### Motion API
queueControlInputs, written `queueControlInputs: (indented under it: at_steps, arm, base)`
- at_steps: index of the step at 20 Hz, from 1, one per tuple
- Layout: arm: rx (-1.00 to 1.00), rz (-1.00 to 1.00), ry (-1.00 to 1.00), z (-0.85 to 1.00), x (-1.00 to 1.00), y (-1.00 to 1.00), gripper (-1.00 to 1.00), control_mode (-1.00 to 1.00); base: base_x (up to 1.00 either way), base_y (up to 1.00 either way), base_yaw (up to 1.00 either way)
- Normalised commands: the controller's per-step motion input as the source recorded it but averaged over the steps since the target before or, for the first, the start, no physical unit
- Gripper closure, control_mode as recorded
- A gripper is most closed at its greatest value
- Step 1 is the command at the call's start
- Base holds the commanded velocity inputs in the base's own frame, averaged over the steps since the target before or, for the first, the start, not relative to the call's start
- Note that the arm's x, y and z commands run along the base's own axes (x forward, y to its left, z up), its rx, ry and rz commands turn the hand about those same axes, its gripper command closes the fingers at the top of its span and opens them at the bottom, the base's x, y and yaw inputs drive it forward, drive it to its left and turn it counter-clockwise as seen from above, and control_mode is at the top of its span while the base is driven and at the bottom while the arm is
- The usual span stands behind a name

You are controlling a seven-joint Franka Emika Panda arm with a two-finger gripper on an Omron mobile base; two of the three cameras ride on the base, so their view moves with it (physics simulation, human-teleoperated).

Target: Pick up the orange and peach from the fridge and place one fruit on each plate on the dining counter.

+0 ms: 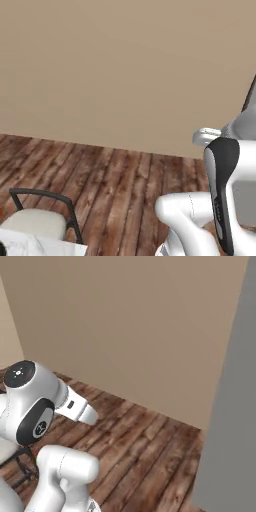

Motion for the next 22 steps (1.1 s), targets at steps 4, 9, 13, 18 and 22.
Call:
queueControlInputs:
  at_steps: [4, 9, 13, 18, 22]
  arm:
    - [0.0, 0.0, 0.0, 0.0, 0.0, 0.0, 1.0, 1.0]
    - [0.0, 0.0, 0.0, 0.0, 0.0, 0.0, 1.0, 1.0]
    - [0.0, 0.0, 0.0, 0.0, 0.0, 0.0, 1.0, 1.0]
    - [0.0, 0.0, 0.0, 0.0, 0.0, 0.0, 1.0, 1.0]
    - [0.0, 0.0, 0.0, 0.0, 0.0, 0.0, 1.0, 1.0]
  base:
    - [-0.28, -0.24, 0.51]
    - [-0.38, -0.17, 0.51]
    - [-0.13, -0.07, 0.45]
    - [-0.15, 0.06, 0.44]
    - [-0.2, 0.22, 0.48]
